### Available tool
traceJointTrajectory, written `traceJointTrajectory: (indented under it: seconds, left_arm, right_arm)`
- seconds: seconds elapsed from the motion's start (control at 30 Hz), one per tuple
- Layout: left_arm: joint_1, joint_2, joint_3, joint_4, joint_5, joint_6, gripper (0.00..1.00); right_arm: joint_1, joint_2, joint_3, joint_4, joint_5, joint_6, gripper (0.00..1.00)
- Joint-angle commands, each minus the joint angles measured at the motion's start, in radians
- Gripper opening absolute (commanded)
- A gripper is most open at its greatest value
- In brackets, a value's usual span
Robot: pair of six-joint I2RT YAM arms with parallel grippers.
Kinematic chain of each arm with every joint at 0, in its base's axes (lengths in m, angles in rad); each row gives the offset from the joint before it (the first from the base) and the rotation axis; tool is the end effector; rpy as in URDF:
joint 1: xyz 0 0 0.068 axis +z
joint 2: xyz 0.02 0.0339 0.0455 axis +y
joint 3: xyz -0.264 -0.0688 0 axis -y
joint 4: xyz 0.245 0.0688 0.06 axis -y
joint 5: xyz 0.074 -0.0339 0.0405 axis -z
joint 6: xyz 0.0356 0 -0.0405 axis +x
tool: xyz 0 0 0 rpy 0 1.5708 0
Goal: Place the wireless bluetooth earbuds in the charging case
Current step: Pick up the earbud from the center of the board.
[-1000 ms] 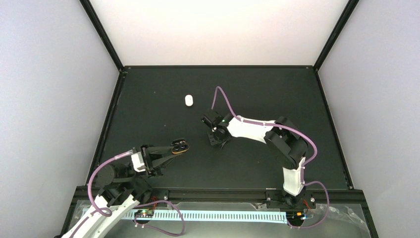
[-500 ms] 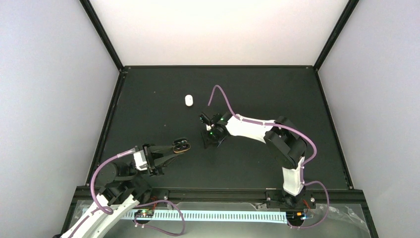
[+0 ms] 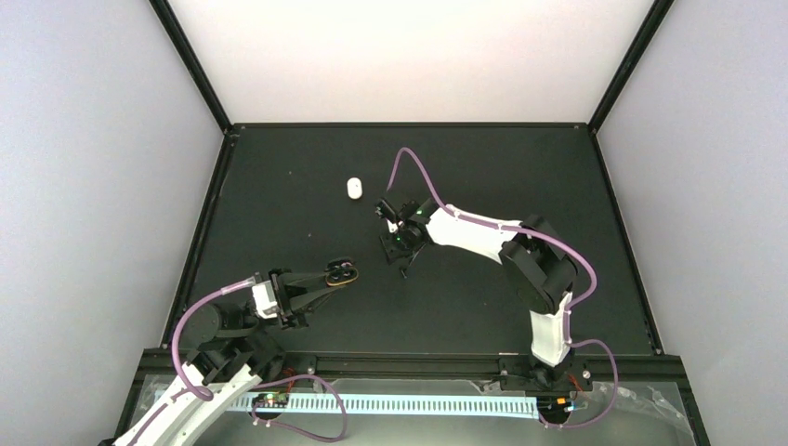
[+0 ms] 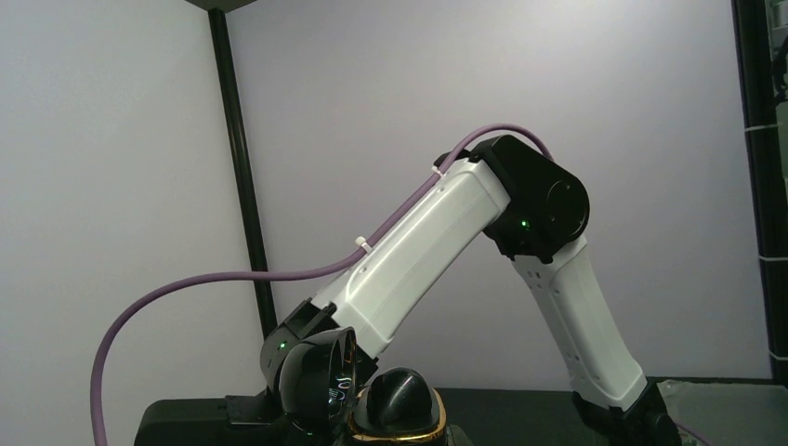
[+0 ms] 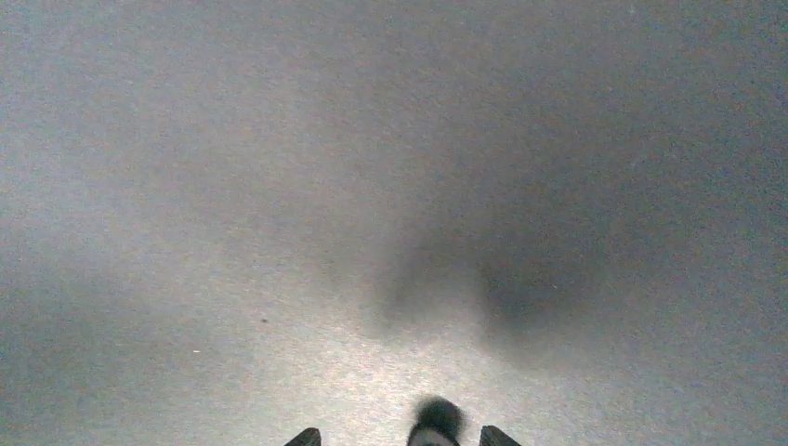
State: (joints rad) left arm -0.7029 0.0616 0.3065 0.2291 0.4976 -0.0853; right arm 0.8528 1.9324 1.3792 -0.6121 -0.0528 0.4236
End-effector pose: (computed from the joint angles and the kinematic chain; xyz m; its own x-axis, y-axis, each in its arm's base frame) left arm 0.0450 -0.0604 0.2954 0.2710 -0.3277 -0.9051 0.9185 0.3693 0.1413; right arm 0.2595 0.2999 0.1821 -0.8659 -0.3673 -0.3397 -0.4496 0.8691 0.2064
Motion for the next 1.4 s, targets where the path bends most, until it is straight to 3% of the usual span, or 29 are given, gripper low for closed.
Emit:
traceJointTrajectory:
  seconds: [0.0,0.7,1.37]
  left_arm:
    - [-0.007,0.012,0.028,-0.01,-0.012,0.013,0.02]
    - [-0.008,0.017,0.026,-0.002,-0.002,0.013,0.02]
    - [-0.008,-0.009,0.026,-0.003,-0.001,0.012,0.02]
  right_arm:
    - [-0.003,0.027,0.005,-0.045,0.072,-0.021,0.43]
    - [0.005,0.089,-0.012,-0.06,0.086,-0.016,0.38]
    - [0.081,0.122,0.003,-0.117,0.204,0.027,0.32]
